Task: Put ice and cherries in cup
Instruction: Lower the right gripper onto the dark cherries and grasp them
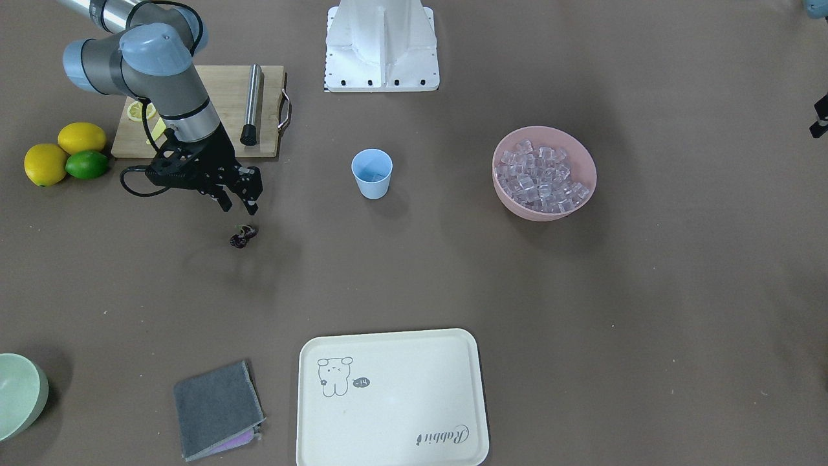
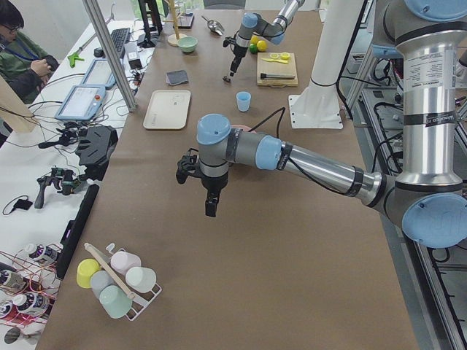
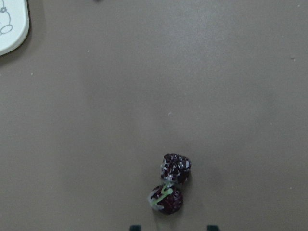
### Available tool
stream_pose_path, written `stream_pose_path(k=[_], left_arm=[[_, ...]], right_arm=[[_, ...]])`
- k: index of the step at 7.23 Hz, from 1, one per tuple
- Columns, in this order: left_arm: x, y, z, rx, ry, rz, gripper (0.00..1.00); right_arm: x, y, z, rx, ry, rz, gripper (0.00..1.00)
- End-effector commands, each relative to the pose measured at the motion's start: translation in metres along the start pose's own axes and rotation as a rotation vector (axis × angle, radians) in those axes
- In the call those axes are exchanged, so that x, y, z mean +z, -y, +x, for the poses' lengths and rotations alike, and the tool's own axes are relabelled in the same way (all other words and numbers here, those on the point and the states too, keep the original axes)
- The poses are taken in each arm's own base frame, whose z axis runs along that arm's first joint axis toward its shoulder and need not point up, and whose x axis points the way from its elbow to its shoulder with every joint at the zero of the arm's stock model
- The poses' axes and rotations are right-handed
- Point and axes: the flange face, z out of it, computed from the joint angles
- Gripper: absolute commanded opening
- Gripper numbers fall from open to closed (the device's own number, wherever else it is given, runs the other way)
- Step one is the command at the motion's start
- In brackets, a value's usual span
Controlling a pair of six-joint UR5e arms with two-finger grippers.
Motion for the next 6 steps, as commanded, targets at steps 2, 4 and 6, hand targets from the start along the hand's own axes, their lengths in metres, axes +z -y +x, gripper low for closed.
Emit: stream_pose_path(k=[2,4,6], left_arm=[[-0.001,0.002,0.002,0.004,0.000,0.004,0.99],[-0.002,0.003,0.002,0.006,-0.001,0.006,0.99],[-0.002,0.003,0.002,0.006,-0.001,0.006,0.99]], right_arm=[[0.019,0.010,-0.019,0.009,-0.003,0.011,0.46],[0.022,0.009,-0.021,0.007,-0.003,0.008,0.46],[0.021,0.008,-0.019,0.006,-0.003,0.008,0.46]])
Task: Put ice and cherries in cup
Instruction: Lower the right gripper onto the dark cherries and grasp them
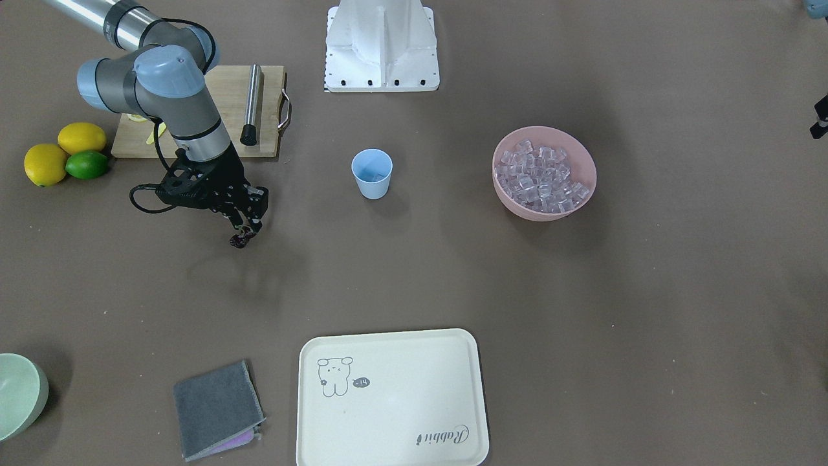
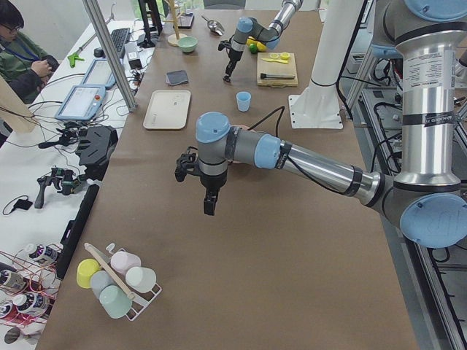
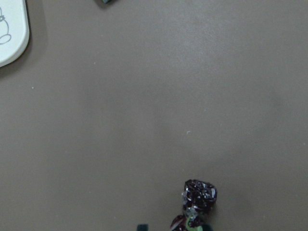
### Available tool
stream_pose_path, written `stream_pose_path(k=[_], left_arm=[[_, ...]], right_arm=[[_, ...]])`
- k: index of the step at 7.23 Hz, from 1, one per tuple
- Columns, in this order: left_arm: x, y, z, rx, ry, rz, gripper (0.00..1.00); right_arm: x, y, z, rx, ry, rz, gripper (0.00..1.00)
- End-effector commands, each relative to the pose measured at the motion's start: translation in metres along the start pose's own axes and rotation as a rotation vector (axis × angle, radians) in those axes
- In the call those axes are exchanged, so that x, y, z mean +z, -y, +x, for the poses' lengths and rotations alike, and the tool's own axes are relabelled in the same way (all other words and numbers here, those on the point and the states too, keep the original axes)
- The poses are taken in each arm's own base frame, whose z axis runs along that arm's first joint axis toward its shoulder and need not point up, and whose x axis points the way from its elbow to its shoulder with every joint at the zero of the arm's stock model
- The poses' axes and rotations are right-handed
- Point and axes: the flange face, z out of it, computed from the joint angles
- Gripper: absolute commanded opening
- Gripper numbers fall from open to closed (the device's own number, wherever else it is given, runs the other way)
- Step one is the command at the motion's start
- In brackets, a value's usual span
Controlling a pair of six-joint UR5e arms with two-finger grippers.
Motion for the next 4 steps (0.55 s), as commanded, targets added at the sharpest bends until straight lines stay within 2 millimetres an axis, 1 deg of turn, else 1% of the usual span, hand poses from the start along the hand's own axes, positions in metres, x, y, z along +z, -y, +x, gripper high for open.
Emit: stream_pose_path(k=[1,2,3,4], left_arm=[[-0.0003,-0.0006,0.0001,0.000,0.000,0.000,0.99],[-0.0004,-0.0005,0.0003,0.001,0.000,0.001,0.99],[-0.0009,-0.0005,0.0007,0.002,0.000,0.003,0.99],[-0.0009,-0.0005,0.0007,0.002,0.000,0.003,0.99]], right_arm=[[-0.0032,-0.0007,-0.0012,-0.002,0.007,0.000,0.42],[-0.0045,0.0000,-0.0024,-0.003,0.010,0.000,0.36],[-0.0086,-0.0004,-0.0049,-0.004,0.019,0.000,0.28],[-0.0087,-0.0004,-0.0050,-0.004,0.019,0.000,0.14]])
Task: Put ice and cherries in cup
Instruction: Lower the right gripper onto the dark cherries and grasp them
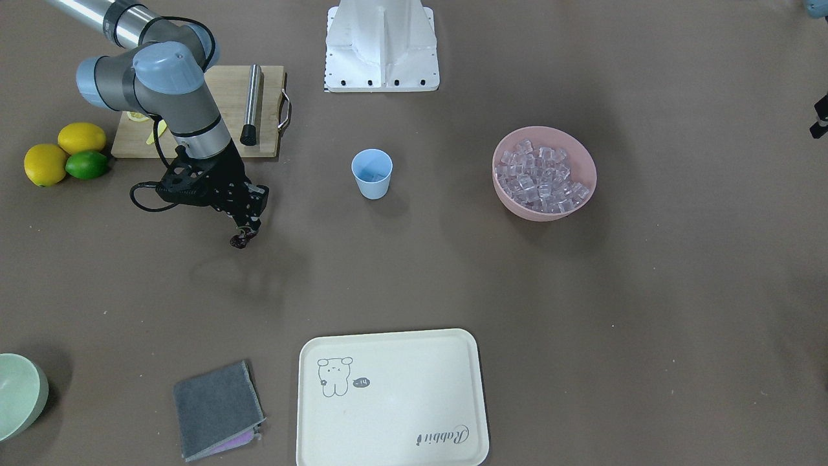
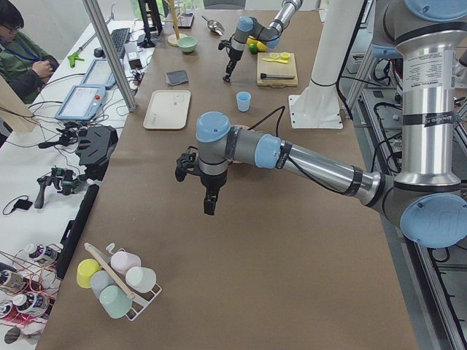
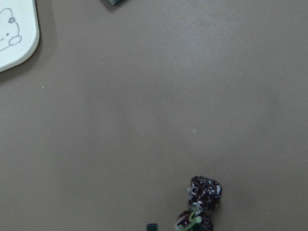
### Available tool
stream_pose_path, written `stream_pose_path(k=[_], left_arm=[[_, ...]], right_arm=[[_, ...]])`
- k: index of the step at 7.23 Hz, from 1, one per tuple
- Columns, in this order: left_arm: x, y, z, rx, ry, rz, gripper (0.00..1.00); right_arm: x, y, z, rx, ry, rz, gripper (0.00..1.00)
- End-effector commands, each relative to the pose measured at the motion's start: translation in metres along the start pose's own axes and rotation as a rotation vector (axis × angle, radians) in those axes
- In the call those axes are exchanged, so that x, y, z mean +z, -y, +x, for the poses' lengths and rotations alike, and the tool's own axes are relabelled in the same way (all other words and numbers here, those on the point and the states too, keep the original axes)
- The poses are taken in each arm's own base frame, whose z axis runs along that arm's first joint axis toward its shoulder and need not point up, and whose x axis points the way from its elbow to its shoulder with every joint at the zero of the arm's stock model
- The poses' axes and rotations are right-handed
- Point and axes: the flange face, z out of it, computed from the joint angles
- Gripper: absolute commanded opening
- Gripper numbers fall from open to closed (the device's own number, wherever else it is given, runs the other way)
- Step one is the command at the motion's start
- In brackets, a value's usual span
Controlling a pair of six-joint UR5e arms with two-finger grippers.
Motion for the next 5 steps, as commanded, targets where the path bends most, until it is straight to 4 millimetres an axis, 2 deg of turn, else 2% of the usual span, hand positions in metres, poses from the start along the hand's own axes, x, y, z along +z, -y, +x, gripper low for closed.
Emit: stream_pose_path(k=[1,4,5], left_arm=[[-0.0019,-0.0001,0.0016,0.003,0.000,0.004,0.99],[-0.0013,-0.0020,0.0008,0.001,0.000,0.002,0.99],[-0.0008,-0.0026,0.0004,0.000,0.000,0.001,0.99]], right_arm=[[-0.0041,-0.0002,-0.0034,-0.001,0.010,0.001,0.00],[-0.0048,-0.0004,-0.0022,-0.003,0.009,0.001,0.00],[-0.0062,-0.0002,-0.0052,-0.002,0.013,0.002,0.46]])
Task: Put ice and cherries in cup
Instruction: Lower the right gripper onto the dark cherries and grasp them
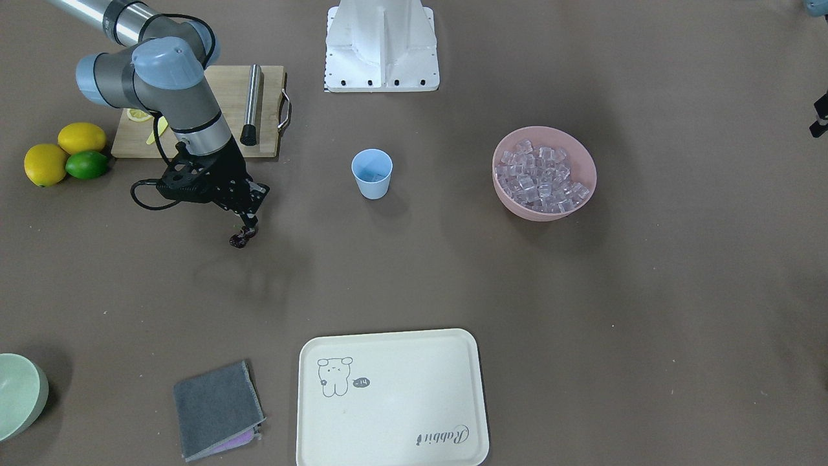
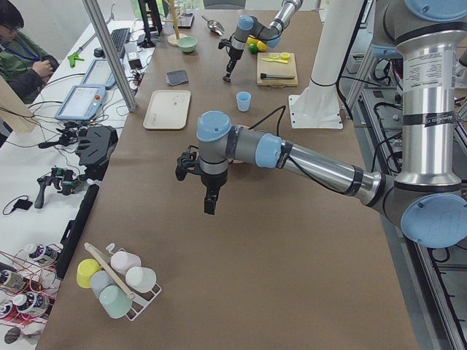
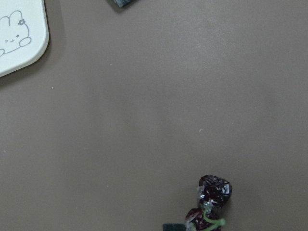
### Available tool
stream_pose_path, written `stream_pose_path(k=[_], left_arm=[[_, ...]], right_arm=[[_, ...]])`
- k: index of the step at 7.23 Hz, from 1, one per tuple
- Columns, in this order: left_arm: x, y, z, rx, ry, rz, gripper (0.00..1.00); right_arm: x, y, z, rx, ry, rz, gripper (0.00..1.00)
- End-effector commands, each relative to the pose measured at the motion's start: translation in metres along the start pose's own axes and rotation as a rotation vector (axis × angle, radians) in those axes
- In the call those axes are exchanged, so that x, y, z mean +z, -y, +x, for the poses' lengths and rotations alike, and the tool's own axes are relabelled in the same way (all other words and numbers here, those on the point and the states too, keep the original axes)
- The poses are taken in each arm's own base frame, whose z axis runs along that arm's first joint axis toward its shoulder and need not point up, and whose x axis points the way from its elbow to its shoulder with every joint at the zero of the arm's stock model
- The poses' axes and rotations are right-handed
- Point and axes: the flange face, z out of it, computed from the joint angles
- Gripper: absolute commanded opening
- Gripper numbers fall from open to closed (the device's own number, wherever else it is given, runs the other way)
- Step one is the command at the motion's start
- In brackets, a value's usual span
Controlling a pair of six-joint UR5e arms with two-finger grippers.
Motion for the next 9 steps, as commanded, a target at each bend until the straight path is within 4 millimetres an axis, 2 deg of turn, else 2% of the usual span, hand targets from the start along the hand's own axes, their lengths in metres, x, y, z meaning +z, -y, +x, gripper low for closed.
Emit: stream_pose_path(k=[1,3,4,7,8,9], left_arm=[[0.000,-0.001,0.000,-0.001,0.000,-0.001,0.99],[0.000,-0.001,0.000,-0.001,0.000,-0.001,0.99],[0.000,-0.001,0.000,-0.001,0.000,-0.001,0.99],[-0.001,0.001,0.001,0.004,-0.001,0.002,0.99],[0.000,0.002,0.001,0.004,-0.001,0.002,0.99],[0.000,0.002,0.001,0.003,0.000,0.001,0.99]], right_arm=[[0.000,0.001,0.002,0.002,-0.001,0.002,0.73],[-0.004,0.001,0.017,0.083,0.002,0.005,0.75],[-0.009,0.001,0.014,0.109,0.048,0.005,0.75],[0.003,0.001,0.020,0.121,0.034,0.013,0.73],[0.009,0.000,0.023,0.131,0.022,0.022,0.69],[0.012,-0.003,0.023,0.141,0.019,0.031,0.60]])
